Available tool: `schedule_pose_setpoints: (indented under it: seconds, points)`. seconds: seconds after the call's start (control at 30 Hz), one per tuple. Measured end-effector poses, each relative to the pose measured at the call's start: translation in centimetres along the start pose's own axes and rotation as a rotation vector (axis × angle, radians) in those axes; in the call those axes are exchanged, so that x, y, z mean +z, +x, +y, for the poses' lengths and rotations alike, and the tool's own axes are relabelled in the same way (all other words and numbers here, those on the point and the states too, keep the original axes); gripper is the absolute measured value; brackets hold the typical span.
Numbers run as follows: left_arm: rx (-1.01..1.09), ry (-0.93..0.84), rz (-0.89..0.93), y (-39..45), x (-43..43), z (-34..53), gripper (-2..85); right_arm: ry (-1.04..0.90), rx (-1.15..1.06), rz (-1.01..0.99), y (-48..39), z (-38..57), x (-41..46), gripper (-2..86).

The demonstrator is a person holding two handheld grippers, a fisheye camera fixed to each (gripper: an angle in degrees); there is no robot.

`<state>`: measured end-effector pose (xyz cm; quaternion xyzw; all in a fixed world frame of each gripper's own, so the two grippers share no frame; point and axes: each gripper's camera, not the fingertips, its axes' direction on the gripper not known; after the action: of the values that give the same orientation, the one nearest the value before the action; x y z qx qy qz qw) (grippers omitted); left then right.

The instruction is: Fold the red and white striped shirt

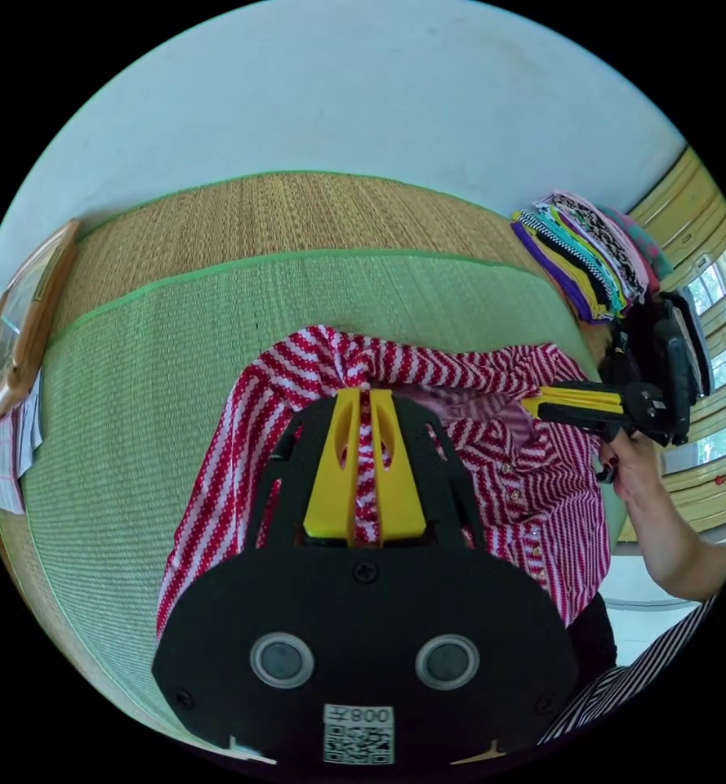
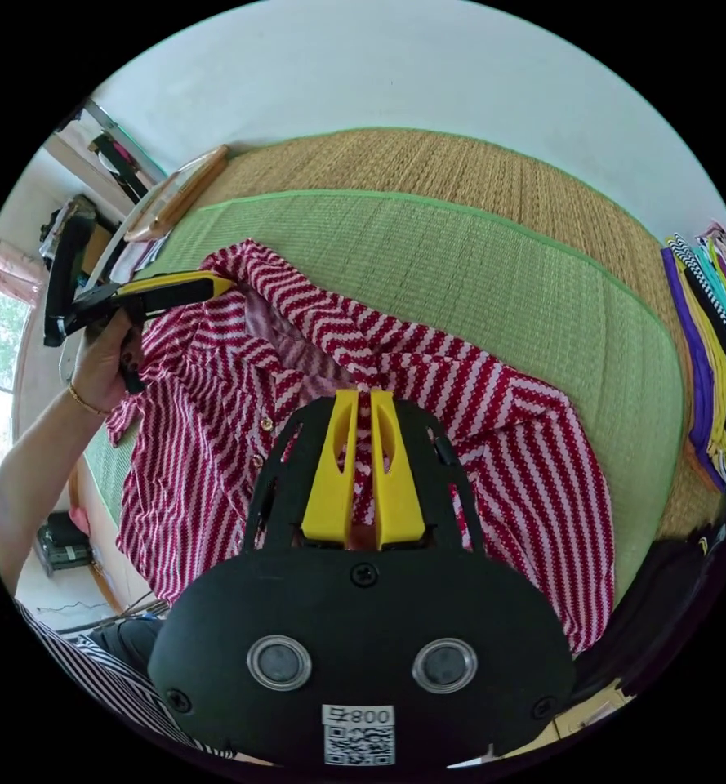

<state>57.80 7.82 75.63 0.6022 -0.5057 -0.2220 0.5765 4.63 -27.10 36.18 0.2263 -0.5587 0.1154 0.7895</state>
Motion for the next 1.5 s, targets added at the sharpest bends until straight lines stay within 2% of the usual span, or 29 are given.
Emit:
schedule_pose_setpoints:
  seconds: [0.13,0.3,0.43,0.57,0.67,0.77,0.87,1.0,1.07,1.23,1.33,1.5]
  points:
    - [0.017,0.079,0.075,-0.6,-2.8,0.4,2.1,0.061,0.006,-0.008,-0.3,1.7,-2.1,1.2]
    - [0.064,0.192,0.112,-0.9,-7.3,0.3,2.0,0.286,0.026,-0.045,0.2,4.0,-10.2,1.0]
    - [0.045,0.257,0.152,-2.1,-9.0,-1.8,2.1,0.359,0.016,-0.018,0.5,2.7,-13.2,1.2]
    - [-0.001,0.185,0.126,-3.7,-6.4,-5.6,2.8,0.321,0.026,0.002,2.0,-1.7,-11.6,1.6]
    - [-0.087,0.079,0.171,-5.8,-2.4,-7.9,4.2,0.220,0.048,-0.024,3.9,-5.5,-7.6,2.0]
    - [-0.173,0.067,0.171,-7.6,-0.7,-7.9,5.1,0.091,0.088,-0.018,6.0,-7.4,-3.0,2.3]
    - [-0.125,0.123,0.215,-8.2,-1.6,-6.0,4.9,0.167,0.115,-0.050,7.8,-5.2,-3.6,1.6]
    - [-0.078,0.096,0.135,-8.8,-2.4,-2.5,3.5,0.297,0.125,-0.112,10.1,1.5,-6.2,0.9]
    - [-0.086,0.078,0.062,-9.5,-2.6,-0.6,2.4,0.279,0.107,-0.146,10.2,4.2,-5.3,0.6]
    - [-0.114,-0.022,-0.075,-11.1,-1.2,0.3,0.8,0.148,0.147,0.051,10.2,7.4,-0.9,0.0]
    - [-0.172,-0.012,-0.023,-12.9,-1.2,-0.1,0.5,0.149,0.168,0.073,11.5,7.9,0.1,0.0]
    - [-0.234,0.014,-0.054,-15.5,-1.8,-0.4,0.3,0.159,0.234,0.071,15.3,7.8,-0.5,0.0]
